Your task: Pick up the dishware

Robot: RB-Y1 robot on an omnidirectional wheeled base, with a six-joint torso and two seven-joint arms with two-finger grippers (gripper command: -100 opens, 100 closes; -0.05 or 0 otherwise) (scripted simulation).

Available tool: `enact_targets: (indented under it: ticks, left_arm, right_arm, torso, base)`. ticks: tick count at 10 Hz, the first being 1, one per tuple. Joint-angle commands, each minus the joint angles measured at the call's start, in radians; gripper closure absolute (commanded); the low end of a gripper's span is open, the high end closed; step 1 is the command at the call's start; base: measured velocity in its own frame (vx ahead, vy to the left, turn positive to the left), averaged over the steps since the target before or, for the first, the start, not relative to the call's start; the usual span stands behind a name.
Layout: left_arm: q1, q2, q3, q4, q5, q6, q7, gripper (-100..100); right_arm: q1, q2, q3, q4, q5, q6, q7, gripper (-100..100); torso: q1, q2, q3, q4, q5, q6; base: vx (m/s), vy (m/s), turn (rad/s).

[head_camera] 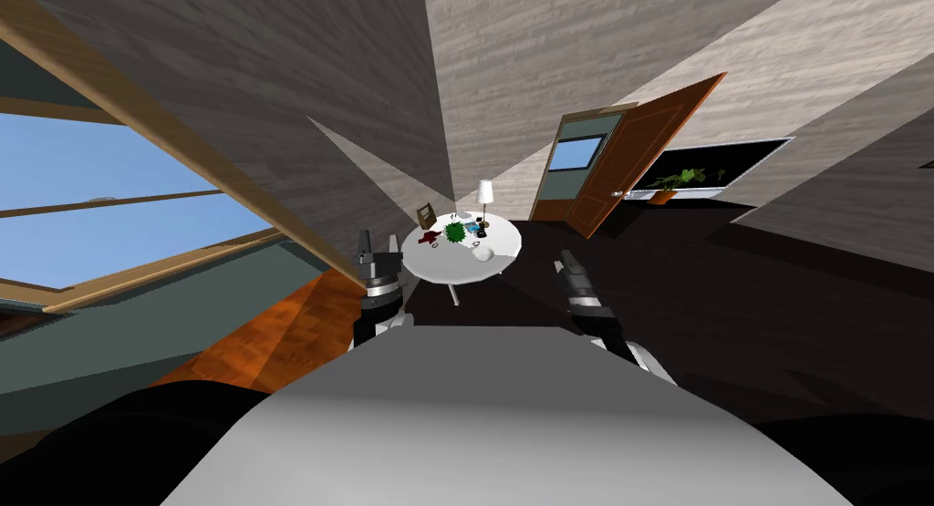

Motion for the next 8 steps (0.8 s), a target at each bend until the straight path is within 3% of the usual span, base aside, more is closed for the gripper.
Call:
enact_targets:
  ticks: [1, 4, 5, 7, 8]
  left_arm:
    - [0.000, 0.000, 0.000, 0.000, 0.000, 0.000, 0.000, 0]
    - [0.000, 0.000, 0.000, 0.000, 0.000, 0.000, 0.000, 0]
    - [0.000, 0.000, 0.000, 0.000, 0.000, 0.000, 0.000, 0]
    - [0.000, 0.000, 0.000, 0.000, 0.000, 0.000, 0.000, 0]
    - [0.000, 0.000, 0.000, 0.000, 0.000, 0.000, 0.000, 0]
  right_arm:
    - [0.033, -0.038, -0.013, 0.042, 0.042, 0.007, 0.039, -100]
    - [0.086, -0.126, -0.052, 0.135, 0.125, 0.028, 0.109, -100]
    - [0.086, -0.126, -0.052, 0.135, 0.125, 0.028, 0.109, -100]
    - [0.119, -0.190, -0.078, 0.201, 0.187, 0.041, 0.164, -100]
    - [0.119, -0.190, -0.078, 0.206, 0.189, 0.041, 0.164, -100]
  torso:
    - [0.000, 0.000, 0.000, 0.000, 0.000, 0.000]
    - [0.002, 0.001, 0.000, 0.000, 0.000, 0.000]
    - [0.002, 0.000, 0.000, 0.000, 0.000, 0.000]
    - [0.001, -0.003, -0.001, 0.000, 0.000, 0.000]
    - [0.001, -0.002, -0.001, 0.000, 0.000, 0.000]
  base:
    - [-0.079, 0.026, -0.004]
    - [-0.079, 0.046, 0.031]
    - [-0.041, 0.029, 0.008]
    - [-0.041, 0.040, 0.070]
    - [-0.039, 0.034, 0.043]
